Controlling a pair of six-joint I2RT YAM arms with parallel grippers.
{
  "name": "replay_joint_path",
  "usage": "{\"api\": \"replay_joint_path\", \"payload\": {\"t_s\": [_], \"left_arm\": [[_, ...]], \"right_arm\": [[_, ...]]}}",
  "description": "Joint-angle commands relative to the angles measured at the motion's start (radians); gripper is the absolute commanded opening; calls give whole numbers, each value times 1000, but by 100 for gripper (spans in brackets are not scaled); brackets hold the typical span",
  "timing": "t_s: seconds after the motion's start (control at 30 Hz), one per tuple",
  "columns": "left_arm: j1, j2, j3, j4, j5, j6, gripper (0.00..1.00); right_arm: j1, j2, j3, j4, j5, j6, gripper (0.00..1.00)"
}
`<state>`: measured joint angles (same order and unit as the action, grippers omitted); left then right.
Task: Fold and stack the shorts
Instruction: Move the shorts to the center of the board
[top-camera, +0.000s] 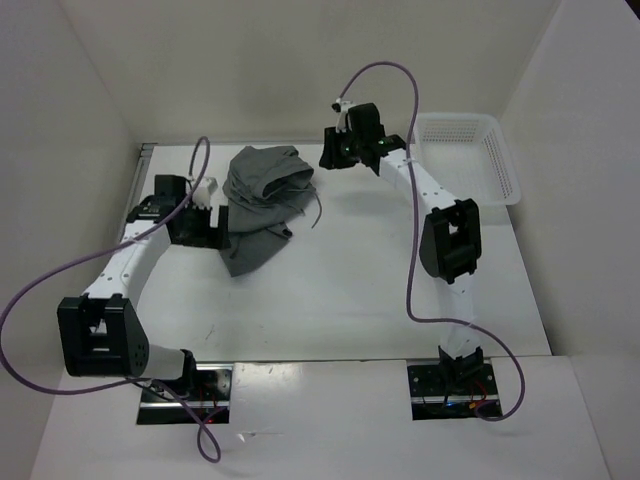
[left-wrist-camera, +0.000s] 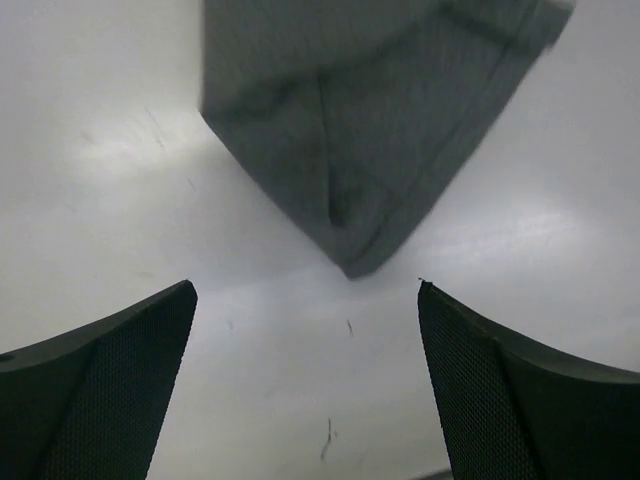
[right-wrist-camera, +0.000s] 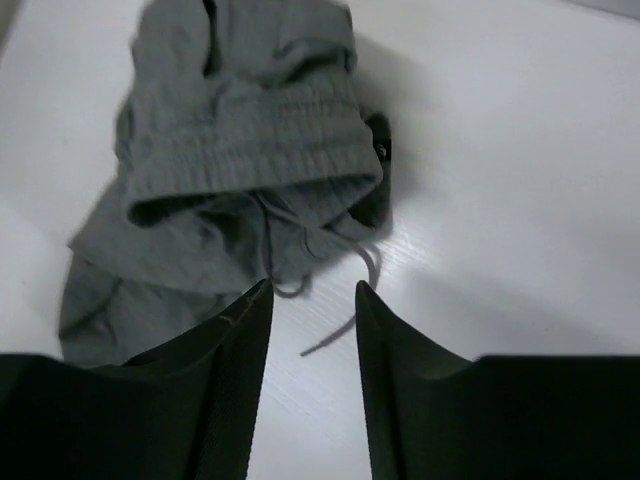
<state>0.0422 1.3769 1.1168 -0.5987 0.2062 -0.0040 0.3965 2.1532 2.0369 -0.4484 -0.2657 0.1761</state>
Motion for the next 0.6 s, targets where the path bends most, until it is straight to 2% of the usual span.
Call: {"api": "replay_joint_path", "payload": {"t_s": [0.0, 0.03, 0.13, 0.23, 0.3, 0.37, 0.57], "left_arm": [[-53, -9, -81, -88, -22, 4, 97], [-53, 2, -92, -88, -22, 4, 97], [-76, 65, -103, -66, -44, 4, 100], [-85, 140, -103, -9, -70, 4, 100], [-85, 189, -103, 13, -70, 4, 100], [-85, 215, -92, 13, -24, 4, 100], [-85, 280, -103, 59, -25, 4, 100]], "right_arm": [[7, 46, -38, 71, -43, -64, 37], [7, 68, -38, 71, -29, -79, 35], [16, 135, -26, 80, -65, -119, 42], [34, 194, 9, 80, -113, -119, 52], [47, 230, 25, 80, -103, -119, 64], [58, 267, 34, 89, -113, -110, 71], [67, 344, 136, 109, -113, -101, 73]]}}
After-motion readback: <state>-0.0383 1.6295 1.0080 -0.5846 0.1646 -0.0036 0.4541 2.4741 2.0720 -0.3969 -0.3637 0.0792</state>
